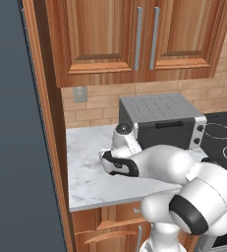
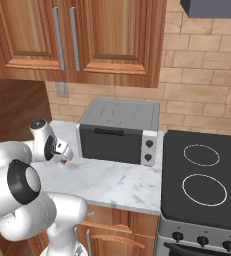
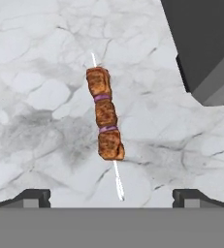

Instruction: Store the kebab skewer in the freezer for long-term storage. Close the freezer door after placing the cooked food.

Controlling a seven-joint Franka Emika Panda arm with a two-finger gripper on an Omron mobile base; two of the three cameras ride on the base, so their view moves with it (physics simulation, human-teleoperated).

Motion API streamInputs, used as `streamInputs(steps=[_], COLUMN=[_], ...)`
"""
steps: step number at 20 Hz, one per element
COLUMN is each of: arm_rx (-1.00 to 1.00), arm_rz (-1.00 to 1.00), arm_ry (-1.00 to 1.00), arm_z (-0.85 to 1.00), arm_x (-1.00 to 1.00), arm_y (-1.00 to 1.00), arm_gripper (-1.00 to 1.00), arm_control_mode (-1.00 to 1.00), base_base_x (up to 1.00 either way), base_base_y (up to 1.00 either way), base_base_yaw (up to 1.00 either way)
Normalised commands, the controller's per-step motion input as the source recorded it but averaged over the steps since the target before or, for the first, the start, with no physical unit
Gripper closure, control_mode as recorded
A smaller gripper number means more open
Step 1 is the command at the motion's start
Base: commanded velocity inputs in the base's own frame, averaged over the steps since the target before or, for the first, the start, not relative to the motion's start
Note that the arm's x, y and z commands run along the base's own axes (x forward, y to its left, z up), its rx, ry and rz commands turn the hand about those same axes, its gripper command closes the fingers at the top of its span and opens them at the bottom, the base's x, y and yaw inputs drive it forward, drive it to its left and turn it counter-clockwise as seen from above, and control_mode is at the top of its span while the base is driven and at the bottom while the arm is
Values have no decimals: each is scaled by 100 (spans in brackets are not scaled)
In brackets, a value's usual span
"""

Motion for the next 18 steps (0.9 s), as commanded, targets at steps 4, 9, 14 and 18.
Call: streamInputs(steps=[4, 9, 14, 18], arm_rx=[0, 0, 0, 0], arm_rz=[-3, -3, -2, -1], arm_ry=[0, 0, 0, 0], arm_z=[-13, -14, -11, -7], arm_x=[8, 10, 13, 13], arm_y=[-5, -9, -2, 0], arm_gripper=[-100, -100, -100, -100], arm_control_mode=[-100, -100, -100, -100], base_base_x=[0, 0, 0, 0], base_base_y=[0, 0, 0, 0], base_base_yaw=[0, 0, 0, 0])
